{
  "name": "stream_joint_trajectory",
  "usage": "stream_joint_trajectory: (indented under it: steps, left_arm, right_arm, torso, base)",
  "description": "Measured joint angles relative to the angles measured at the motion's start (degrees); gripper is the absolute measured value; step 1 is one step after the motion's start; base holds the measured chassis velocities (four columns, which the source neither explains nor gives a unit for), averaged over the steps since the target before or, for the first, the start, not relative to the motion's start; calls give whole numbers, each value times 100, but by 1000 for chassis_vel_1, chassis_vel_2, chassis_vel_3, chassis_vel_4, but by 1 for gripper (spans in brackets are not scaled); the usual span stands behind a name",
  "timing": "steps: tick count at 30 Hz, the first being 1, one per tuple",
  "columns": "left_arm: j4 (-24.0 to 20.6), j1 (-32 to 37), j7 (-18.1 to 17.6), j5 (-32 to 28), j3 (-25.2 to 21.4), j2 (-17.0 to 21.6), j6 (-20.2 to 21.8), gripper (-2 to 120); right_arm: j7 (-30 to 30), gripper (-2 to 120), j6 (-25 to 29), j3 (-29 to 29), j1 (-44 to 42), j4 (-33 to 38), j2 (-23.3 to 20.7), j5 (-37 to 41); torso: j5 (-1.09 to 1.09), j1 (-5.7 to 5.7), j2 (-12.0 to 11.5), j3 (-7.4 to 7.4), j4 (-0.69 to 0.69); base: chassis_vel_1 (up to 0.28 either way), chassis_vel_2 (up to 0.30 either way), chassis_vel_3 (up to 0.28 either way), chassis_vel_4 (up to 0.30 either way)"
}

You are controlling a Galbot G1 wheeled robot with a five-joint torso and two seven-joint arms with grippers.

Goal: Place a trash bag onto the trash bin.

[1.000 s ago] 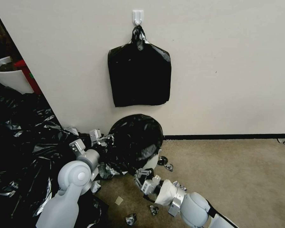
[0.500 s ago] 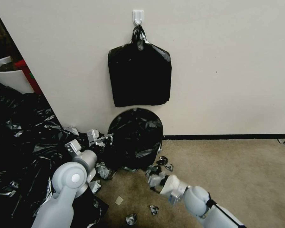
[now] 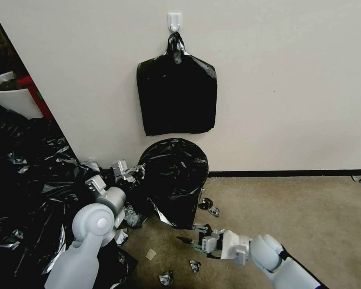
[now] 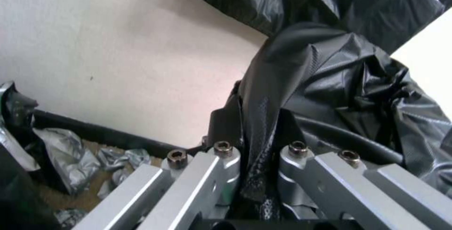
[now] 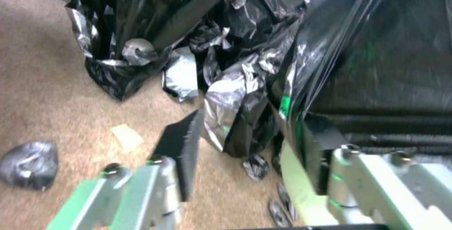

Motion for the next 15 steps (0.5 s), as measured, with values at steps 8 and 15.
stream_joint_trajectory:
  steps: [8, 15]
  left_arm:
    - [93, -42, 5, 83, 66, -25, -24, 6]
    - [190, -42, 43, 193, 80, 28, -154, 6]
  right_arm:
    - [-348, 80, -26, -220, -41, 246, -138, 2024]
    - [-1254, 100, -595, -167, -133, 847, -314, 4492]
  torso:
    - [0, 0, 0, 0, 0]
    - [0, 0, 0, 0, 0]
  base:
    - [0, 0, 0, 0]
    - [0, 0, 0, 0]
